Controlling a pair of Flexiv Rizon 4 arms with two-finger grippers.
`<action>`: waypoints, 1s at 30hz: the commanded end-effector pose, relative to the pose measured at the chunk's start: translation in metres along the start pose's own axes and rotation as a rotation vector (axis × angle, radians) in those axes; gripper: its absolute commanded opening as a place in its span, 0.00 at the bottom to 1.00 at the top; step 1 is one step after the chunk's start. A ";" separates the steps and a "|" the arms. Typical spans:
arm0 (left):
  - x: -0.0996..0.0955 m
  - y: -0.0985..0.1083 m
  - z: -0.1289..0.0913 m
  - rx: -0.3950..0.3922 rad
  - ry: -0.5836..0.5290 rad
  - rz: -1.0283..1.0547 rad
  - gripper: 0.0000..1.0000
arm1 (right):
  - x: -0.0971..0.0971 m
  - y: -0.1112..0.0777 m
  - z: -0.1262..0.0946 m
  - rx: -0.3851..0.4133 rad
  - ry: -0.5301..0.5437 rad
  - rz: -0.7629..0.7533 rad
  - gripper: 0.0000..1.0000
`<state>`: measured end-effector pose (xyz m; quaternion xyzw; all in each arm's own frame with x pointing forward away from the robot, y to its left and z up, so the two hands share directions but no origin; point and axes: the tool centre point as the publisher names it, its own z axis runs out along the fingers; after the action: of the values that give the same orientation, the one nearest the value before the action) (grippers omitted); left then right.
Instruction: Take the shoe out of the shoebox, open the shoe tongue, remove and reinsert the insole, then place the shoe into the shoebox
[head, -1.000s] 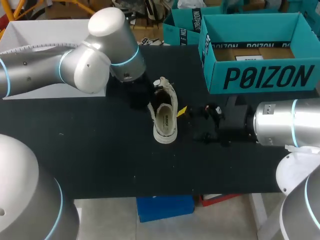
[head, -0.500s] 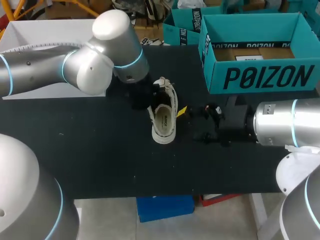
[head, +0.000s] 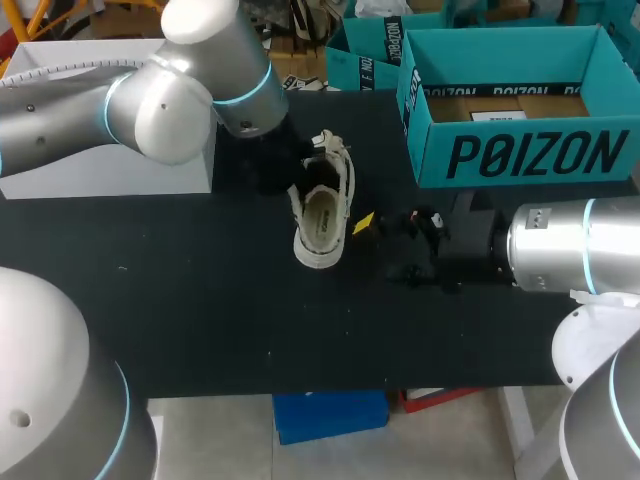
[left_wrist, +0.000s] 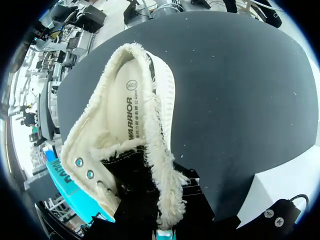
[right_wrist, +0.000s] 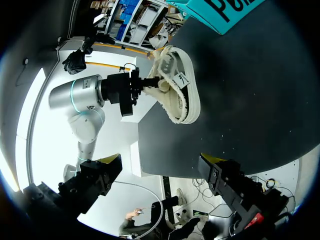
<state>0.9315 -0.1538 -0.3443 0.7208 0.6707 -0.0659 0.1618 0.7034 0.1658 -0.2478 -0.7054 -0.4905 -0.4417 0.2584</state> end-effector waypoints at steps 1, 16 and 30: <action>0.003 -0.003 -0.054 -0.029 -0.002 -0.011 0.00 | 0.000 0.000 0.000 0.001 0.001 0.000 1.00; 0.053 0.051 -0.182 -0.197 -0.117 -0.445 0.00 | 0.000 0.000 0.000 0.001 0.001 0.000 1.00; 0.206 0.108 -0.234 -0.335 -0.111 -0.864 0.00 | 0.000 0.000 0.000 0.001 0.001 0.000 1.00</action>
<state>1.0351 0.0834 -0.1844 0.3643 0.8904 -0.0571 0.2670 0.7034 0.1658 -0.2478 -0.7054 -0.4905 -0.4417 0.2584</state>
